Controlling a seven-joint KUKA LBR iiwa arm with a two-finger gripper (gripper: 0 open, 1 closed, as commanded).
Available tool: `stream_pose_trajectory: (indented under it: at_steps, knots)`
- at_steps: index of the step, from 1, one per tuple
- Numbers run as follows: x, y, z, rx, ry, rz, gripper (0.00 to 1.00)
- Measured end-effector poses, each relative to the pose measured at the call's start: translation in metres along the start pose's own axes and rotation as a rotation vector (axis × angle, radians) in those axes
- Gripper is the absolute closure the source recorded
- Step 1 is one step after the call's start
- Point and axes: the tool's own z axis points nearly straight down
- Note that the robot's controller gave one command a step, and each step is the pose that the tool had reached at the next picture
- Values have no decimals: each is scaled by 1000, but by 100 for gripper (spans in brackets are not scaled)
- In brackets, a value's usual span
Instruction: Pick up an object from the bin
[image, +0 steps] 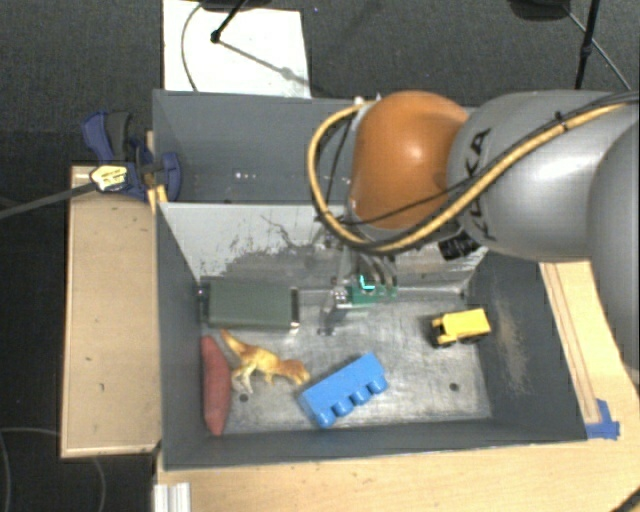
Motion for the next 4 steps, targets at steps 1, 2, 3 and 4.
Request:
stream_pose_trajectory:
  at_steps: [1, 2, 3, 4]
  knots:
    - [0, 0, 0, 0, -1, 2, 0]
    - [-5, 24, 29, 0, -8, 73, 0]
    - [-5, 41, 92, -4, -8, 270, 0]
    - [-1, 42, 101, 1, 1, 300, 100]
